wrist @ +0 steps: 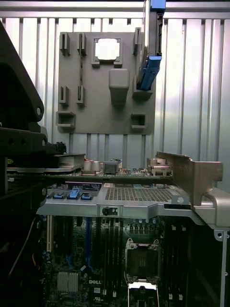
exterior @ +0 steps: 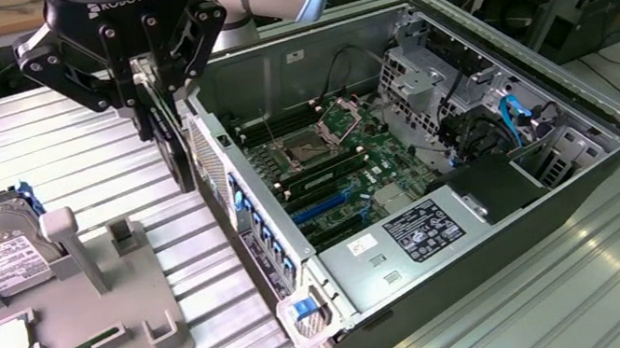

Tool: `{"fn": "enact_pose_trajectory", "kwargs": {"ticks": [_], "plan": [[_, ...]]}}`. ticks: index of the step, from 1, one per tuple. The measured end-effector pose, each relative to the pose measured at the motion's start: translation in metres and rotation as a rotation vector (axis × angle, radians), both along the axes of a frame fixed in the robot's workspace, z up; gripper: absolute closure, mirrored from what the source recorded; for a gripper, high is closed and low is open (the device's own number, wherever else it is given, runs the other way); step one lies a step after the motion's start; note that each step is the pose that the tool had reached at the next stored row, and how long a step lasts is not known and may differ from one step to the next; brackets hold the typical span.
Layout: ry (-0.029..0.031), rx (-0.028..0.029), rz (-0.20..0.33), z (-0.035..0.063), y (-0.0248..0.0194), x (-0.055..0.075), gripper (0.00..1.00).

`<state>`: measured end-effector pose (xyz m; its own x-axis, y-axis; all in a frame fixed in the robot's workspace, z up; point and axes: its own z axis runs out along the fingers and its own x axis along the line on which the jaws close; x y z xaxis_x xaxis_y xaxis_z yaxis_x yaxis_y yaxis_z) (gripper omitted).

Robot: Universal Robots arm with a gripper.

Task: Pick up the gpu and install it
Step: 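Pick up the gpu and move the gpu toward the slot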

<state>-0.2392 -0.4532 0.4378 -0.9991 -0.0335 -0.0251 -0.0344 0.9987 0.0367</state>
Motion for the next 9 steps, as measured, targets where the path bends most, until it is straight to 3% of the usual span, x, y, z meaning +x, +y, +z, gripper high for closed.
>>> {"fn": "enact_pose_trajectory", "kwargs": {"ticks": [9], "plan": [[0.0,0.0,0.0,0.0,0.0,0.0056,0.73]]}}
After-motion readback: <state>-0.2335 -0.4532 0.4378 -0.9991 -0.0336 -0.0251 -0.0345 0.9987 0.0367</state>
